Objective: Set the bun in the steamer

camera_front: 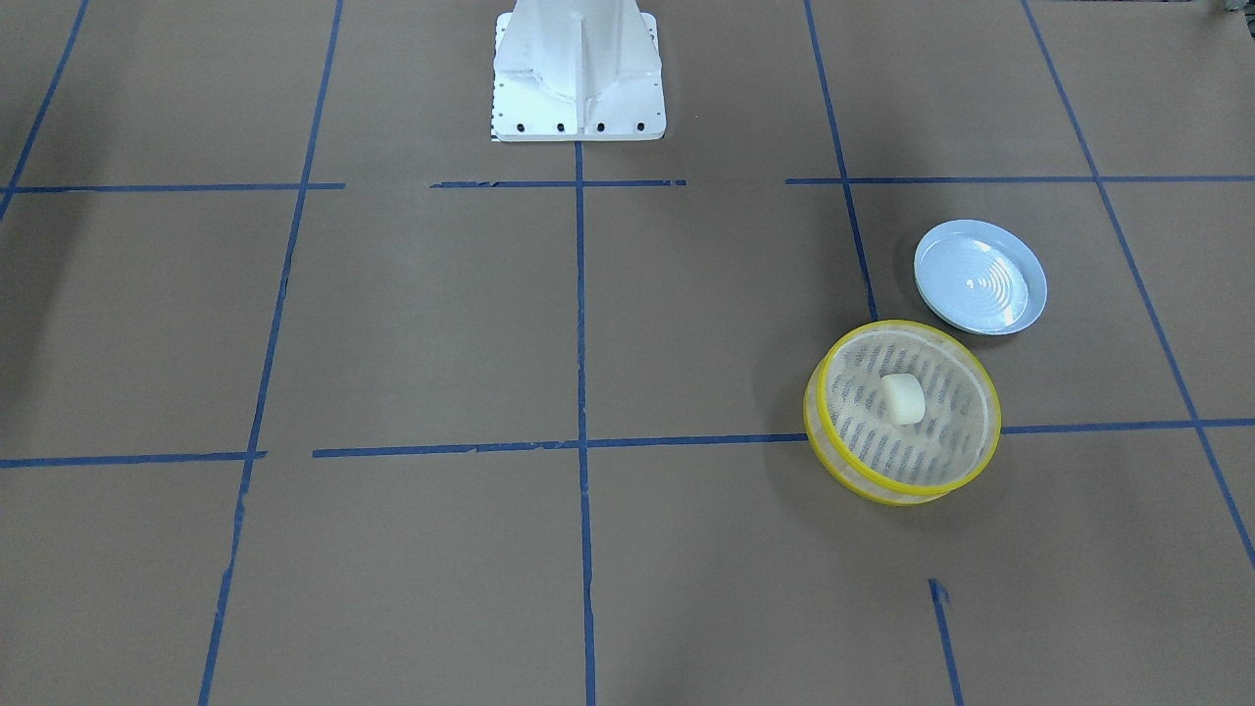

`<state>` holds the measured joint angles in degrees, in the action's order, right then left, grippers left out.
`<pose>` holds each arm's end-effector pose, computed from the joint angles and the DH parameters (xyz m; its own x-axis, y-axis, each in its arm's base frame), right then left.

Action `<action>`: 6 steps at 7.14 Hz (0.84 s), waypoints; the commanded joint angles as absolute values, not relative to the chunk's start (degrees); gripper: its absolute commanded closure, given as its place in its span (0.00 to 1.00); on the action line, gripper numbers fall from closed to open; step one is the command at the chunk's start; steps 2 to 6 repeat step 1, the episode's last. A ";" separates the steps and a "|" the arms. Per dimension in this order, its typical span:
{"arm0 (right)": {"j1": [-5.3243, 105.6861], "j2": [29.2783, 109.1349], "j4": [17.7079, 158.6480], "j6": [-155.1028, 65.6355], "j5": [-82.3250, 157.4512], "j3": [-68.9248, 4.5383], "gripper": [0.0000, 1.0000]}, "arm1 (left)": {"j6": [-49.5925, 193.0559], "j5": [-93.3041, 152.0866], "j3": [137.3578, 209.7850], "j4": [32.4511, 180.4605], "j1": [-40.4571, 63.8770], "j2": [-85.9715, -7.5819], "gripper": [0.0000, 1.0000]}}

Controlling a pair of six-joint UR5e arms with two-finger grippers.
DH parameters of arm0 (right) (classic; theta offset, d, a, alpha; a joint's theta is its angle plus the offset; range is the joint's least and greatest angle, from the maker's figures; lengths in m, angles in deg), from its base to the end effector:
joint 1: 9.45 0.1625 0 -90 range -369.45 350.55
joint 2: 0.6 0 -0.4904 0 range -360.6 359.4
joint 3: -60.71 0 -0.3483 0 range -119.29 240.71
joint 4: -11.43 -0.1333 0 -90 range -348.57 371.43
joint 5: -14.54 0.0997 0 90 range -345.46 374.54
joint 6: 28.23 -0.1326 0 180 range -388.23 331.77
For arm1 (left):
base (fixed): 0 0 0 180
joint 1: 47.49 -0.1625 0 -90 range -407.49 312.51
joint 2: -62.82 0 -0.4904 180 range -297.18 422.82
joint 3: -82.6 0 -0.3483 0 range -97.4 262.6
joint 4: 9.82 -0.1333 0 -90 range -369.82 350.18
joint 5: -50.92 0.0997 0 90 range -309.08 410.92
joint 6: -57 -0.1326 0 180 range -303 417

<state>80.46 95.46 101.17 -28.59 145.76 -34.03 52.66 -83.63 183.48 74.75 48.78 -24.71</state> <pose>0.0453 -0.3943 0.7598 0.7522 0.0173 0.6587 -0.0032 0.9997 -0.0226 -0.0868 -0.4209 0.6907 0.7186 0.0337 -0.6946 0.0548 0.9930 0.1049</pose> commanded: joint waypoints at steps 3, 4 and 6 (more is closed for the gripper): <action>80.46 95.46 101.17 -28.58 145.76 -34.03 0.00 | 52.69 -83.55 183.59 74.73 48.84 -24.90 0.00; 80.46 95.46 101.17 -28.58 145.76 -34.03 0.00 | 52.69 -83.55 183.59 74.73 48.84 -24.90 0.00; 80.46 95.46 101.17 -28.58 145.76 -34.03 0.00 | 52.69 -83.55 183.59 74.73 48.84 -24.90 0.00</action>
